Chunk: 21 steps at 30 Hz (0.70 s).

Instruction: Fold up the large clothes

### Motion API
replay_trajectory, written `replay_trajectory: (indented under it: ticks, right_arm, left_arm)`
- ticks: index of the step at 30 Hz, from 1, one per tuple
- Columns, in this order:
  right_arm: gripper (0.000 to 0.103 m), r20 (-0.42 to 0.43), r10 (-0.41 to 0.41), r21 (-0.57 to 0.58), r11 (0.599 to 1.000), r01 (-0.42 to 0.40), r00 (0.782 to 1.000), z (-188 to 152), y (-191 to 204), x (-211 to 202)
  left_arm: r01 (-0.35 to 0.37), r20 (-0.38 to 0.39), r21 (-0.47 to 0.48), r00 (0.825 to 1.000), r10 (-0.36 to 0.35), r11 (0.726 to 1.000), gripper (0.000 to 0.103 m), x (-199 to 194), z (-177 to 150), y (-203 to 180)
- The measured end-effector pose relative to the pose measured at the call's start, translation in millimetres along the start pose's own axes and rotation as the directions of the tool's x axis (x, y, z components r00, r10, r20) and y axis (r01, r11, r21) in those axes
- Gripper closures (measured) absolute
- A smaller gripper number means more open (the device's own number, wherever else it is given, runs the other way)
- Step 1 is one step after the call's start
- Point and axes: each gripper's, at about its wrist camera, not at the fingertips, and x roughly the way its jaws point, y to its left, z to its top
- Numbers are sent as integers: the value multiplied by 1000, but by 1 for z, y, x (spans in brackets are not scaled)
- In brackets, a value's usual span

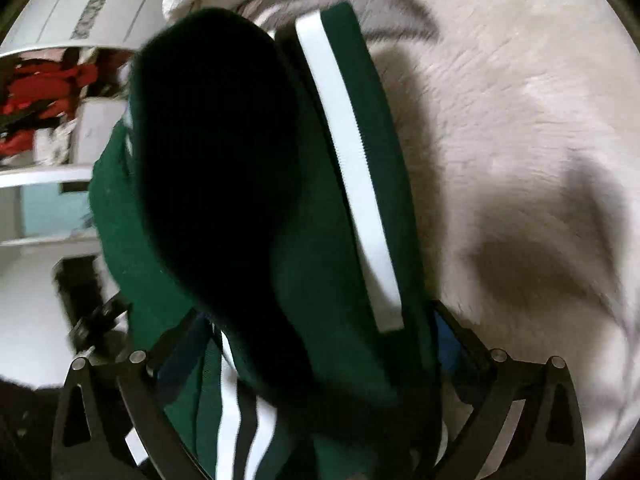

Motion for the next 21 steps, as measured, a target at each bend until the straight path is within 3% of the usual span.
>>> replay_trajectory:
  ticks: [2,4,8,11,14,15,18,21]
  right_arm:
    - [0,-43,38,8,999,-37,998,8,-4,6]
    - [0,-59,75,28,997,-73,995,13,-7,11]
    - [0,-35,157,125,980,-152,987,11,-8,10]
    - [1,-22,244,171,956,-237,969,-6,13,21]
    - [1,5,291,201,937,-286,957,-29,31,26]
    - [1,28,307,225,925,-305,951,-36,32,25]
    - [1,107,255,292,916,-275,961,-53,15,21]
    - [1,133,268,298,908,-296,954,-58,-3,23]
  left_arm:
    - [52,17,2,998,-52,999,1,7,2,-2]
    - [86,47,8,995,-86,996,18,8,4,-5]
    - [122,53,-9,991,-122,992,35,-1,16,-5]
    - [128,32,15,991,-128,992,40,-14,34,-2]
    - [104,-33,98,994,-101,990,40,-14,61,0]
    - [124,-88,108,990,-115,986,39,-10,69,5]
    - [142,-204,82,971,-123,986,21,10,79,28]
    - [198,-229,62,957,-179,978,14,17,78,34]
